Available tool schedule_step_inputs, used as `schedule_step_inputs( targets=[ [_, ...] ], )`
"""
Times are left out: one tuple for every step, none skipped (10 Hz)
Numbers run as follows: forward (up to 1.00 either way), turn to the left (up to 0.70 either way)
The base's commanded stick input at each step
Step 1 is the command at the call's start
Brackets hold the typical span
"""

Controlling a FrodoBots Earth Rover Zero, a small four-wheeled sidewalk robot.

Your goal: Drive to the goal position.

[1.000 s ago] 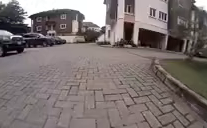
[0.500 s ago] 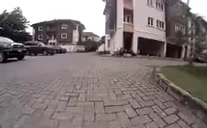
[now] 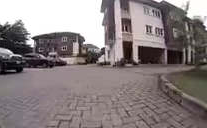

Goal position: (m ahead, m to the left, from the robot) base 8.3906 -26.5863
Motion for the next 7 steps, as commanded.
schedule_step_inputs(
  targets=[
    [0.7, 0.0],
    [0.7, 0.0],
    [0.7, 0.0],
    [0.7, 0.0],
    [0.7, 0.0],
    [0.7, 0.0],
    [0.7, 0.0]
  ],
)
